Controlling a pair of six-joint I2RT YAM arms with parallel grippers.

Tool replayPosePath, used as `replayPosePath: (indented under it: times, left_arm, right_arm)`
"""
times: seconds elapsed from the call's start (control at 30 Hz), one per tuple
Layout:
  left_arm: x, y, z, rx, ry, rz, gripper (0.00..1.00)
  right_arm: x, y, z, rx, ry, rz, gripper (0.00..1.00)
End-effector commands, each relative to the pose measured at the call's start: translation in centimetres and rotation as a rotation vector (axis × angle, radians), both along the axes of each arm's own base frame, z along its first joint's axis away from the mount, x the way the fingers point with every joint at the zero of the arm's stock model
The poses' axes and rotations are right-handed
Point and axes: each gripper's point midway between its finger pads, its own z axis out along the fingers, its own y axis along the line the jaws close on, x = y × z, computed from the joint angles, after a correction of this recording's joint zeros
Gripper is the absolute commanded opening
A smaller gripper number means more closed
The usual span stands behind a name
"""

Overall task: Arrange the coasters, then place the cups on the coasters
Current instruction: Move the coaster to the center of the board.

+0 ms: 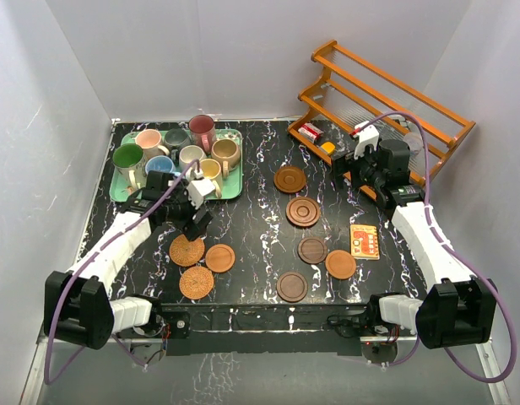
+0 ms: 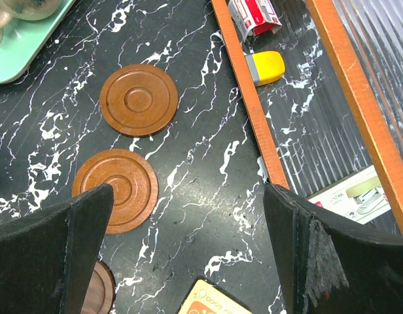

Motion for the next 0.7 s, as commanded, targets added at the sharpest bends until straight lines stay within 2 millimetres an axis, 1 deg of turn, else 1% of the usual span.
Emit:
replayPosePath:
  times: [0.0,0.07,0.2,0.3,0.37,0.47,0.57,0.67]
  left_arm:
    - [-1.8,0.1,-2.2,0.084,0.049,-0.089,0.99]
    - [-2.5,0.8,-3.2,0.13,0.083,-0.097,0.98]
    - [-3.7,2.9,-5.2,0.241,0.138,-0.089,0.92]
    - [-3.9,4.4,-6.6,0.319,0.15,-0.062,0.9]
    - [-4.0,5.1,-7.5,0.353,0.163,-0.057,0.9]
    - [-3.6,5.8,-8.5,0.394,0.159,-0.038,0.9]
    - [-2.8,6.6,-9.0,0.42,0.143,-0.008,0.9]
    - [-1.5,8.0,-9.3,0.449,0.113,0.037,0.9]
  right_arm:
    - [0.8,0.3,2.2,-0.001,-0.095,0.018,0.99]
    - [0.9,0.1,1.9,-0.005,-0.088,0.014,0.98]
    - [1.1,-0.1,1.4,-0.013,-0.074,0.012,0.98]
    - [1.2,-0.1,0.9,-0.017,-0.061,0.013,0.98]
    - [1.3,-0.2,0.6,-0.022,-0.053,0.012,0.98]
    - [1.5,-0.3,0.0,-0.029,-0.041,0.008,0.98]
    - [1.5,-0.3,-0.2,-0.033,-0.038,0.008,0.98]
    - [1.5,-0.4,-0.2,-0.04,-0.039,0.006,0.98]
